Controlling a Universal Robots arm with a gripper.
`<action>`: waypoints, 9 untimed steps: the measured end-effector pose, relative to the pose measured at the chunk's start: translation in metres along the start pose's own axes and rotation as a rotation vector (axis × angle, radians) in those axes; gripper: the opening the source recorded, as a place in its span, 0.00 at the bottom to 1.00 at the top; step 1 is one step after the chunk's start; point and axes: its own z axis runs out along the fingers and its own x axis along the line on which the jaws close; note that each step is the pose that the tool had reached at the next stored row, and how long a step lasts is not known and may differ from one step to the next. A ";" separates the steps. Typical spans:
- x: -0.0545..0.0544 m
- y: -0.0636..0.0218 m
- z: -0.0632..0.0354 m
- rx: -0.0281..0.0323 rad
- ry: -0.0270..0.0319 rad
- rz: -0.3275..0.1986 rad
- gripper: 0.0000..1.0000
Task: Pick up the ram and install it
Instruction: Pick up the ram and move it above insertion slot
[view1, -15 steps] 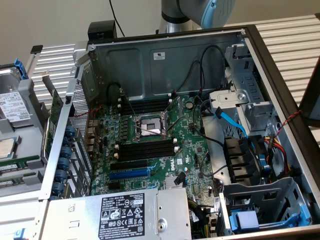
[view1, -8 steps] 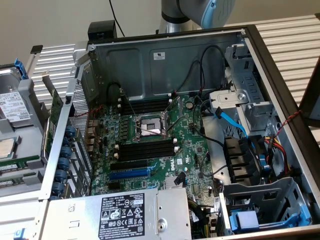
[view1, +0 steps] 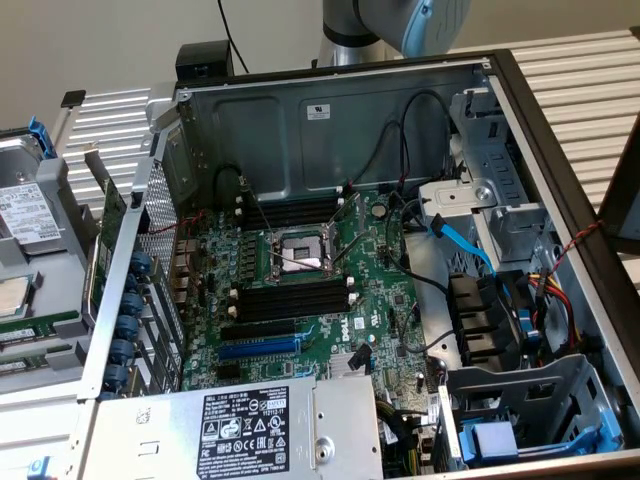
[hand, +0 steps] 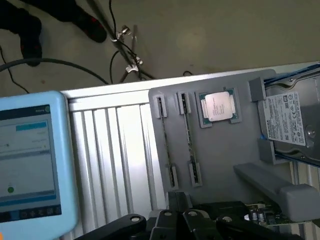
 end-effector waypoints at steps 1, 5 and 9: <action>0.000 0.0000 0.0019 0.0001 -0.0002 -0.008 0.11; 0.000 0.0004 0.0090 0.0001 -0.0011 -0.062 0.11; 0.000 0.0021 0.0162 0.0001 -0.0042 -0.128 0.11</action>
